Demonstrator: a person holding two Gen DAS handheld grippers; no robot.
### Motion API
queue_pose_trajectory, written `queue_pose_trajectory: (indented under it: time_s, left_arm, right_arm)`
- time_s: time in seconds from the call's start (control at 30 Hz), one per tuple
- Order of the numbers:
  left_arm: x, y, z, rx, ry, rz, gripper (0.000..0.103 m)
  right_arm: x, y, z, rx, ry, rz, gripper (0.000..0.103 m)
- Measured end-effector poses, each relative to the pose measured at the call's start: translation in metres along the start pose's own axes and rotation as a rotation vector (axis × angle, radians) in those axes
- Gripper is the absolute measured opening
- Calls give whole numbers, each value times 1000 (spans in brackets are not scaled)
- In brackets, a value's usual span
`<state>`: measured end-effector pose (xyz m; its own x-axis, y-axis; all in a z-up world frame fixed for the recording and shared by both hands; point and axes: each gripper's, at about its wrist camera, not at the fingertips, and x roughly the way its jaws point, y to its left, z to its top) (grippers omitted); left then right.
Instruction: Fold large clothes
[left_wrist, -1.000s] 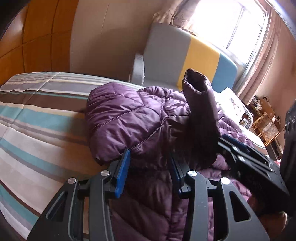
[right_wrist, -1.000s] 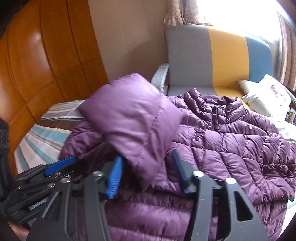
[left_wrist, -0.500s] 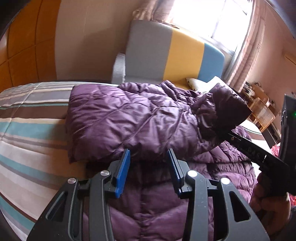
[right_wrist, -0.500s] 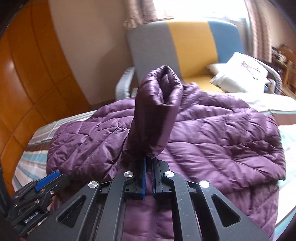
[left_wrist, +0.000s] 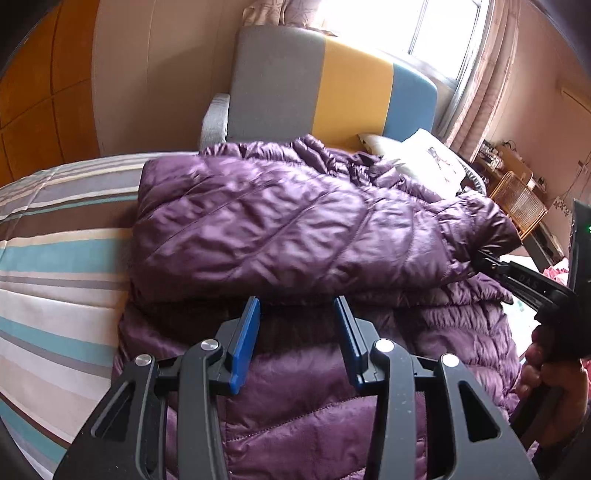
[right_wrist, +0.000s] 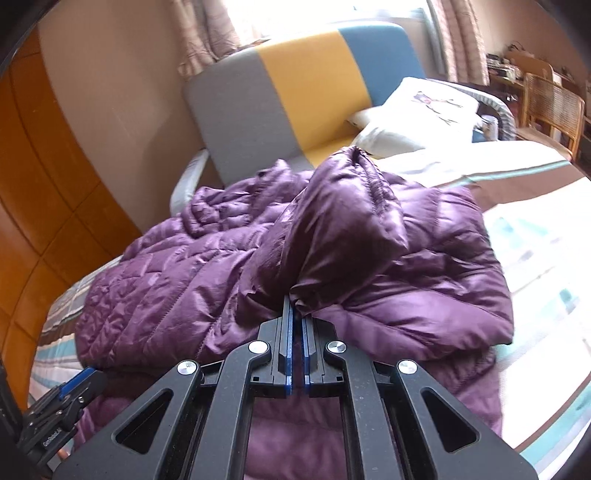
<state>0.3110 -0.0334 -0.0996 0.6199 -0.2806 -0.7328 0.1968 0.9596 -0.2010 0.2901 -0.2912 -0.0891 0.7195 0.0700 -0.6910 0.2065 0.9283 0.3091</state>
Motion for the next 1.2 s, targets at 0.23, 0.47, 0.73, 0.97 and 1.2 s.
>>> queue_pose_trajectory:
  time_s: [0.23,0.47,0.73,0.97,1.2]
  left_arm:
    - [7,11,-10,-33,39,15,41]
    - [-19,29,-6,-67,-33,25,44]
    - [-22,40,24,-70,-93,59,50]
    - [8,32,60,-38,-85,60,61]
    - [51,51,39,-70,5,83,60]
  right_arm:
    - [17,-31,-4,69,54,-2,4]
    - [-4,-35,-9,47,44,-23,20]
    - [-36,-19,-8,-57,-43,-69,46]
    - [-4,4,26,-146,-50,-99,74]
    - [44,-4,21,-191,63,-105,74]
